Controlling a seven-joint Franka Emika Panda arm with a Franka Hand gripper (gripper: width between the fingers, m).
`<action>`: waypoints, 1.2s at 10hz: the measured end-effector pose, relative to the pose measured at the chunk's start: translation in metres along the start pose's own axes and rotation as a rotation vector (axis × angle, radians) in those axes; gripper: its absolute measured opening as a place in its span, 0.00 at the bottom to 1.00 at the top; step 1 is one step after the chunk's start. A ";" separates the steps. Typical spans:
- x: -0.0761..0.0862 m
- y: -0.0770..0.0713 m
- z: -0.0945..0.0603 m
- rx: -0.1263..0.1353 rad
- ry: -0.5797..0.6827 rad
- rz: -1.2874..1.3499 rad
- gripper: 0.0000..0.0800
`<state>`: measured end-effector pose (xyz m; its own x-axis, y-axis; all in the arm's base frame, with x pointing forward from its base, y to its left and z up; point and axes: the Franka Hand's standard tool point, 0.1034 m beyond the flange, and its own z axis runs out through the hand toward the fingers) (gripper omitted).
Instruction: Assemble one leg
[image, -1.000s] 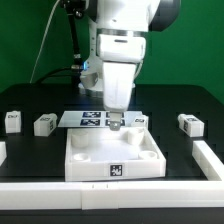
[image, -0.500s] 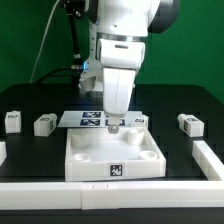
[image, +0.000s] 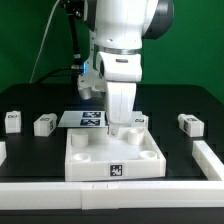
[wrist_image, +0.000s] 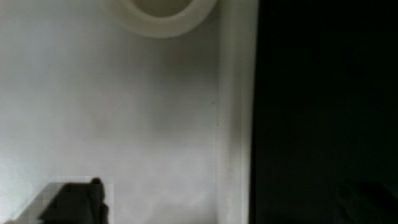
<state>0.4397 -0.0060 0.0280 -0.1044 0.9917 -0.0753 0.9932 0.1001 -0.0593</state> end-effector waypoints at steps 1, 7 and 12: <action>0.000 -0.001 0.002 0.004 0.000 0.000 0.81; -0.007 0.001 0.020 0.031 -0.002 0.015 0.81; -0.007 0.001 0.021 0.032 -0.002 0.052 0.54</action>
Offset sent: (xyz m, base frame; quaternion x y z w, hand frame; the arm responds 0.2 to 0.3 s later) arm 0.0161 0.0044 -0.0062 0.0240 -0.0067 -0.0272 0.9993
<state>0.4402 -0.0142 0.0078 -0.0530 0.9953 -0.0813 0.9952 0.0459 -0.0869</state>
